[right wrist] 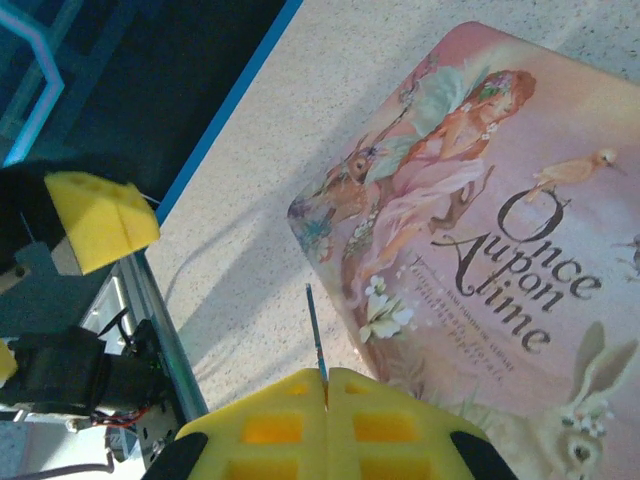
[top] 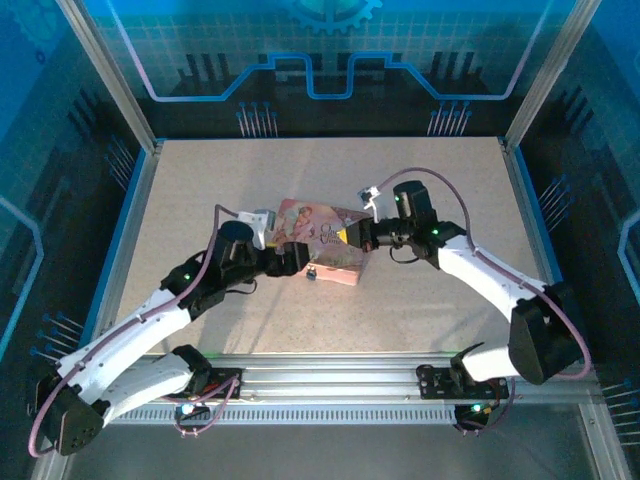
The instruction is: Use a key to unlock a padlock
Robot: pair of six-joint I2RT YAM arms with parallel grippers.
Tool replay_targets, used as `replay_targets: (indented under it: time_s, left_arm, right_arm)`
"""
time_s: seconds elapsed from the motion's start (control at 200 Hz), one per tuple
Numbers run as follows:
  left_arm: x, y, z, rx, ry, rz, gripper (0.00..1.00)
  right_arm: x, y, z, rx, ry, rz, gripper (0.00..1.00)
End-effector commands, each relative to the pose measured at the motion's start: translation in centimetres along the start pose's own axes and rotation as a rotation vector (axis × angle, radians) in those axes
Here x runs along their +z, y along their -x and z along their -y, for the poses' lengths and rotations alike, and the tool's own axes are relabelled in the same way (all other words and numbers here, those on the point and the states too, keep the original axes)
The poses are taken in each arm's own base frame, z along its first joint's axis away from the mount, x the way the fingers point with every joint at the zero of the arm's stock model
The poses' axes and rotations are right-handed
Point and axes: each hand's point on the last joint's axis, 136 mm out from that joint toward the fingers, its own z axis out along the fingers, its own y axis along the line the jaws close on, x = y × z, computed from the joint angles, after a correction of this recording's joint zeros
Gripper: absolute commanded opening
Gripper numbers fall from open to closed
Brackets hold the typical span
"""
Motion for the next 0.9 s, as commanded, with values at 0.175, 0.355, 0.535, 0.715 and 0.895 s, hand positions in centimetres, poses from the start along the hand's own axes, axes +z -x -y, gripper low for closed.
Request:
replay_targets:
  time_s: [0.175,0.355,0.535,0.715,0.895]
  left_arm:
    - [-1.0,-2.3,-3.2,0.051,0.070,0.041,0.99]
    - [-0.9,-3.1,-4.1,0.054,0.104,0.020,0.99]
    - [-0.7,-3.2,-4.5,0.064,0.115,0.028,0.99]
    - [-0.6,-3.3,-4.7,0.078,0.120,0.027,0.99]
    - [-0.4,-3.7,-4.8,0.073,0.116,0.021,0.98]
  right_arm:
    - [3.2,2.1,2.2,0.162,0.081,0.037,0.00]
    - [4.9,2.2,3.5,0.213,0.082,0.023,0.00]
    - [6.2,1.5,4.8,0.245,0.082,-0.002,0.00]
    - [6.8,0.4,6.0,0.259,0.063,-0.022,0.00]
    - [7.2,-0.9,6.9,0.282,0.059,-0.034,0.00]
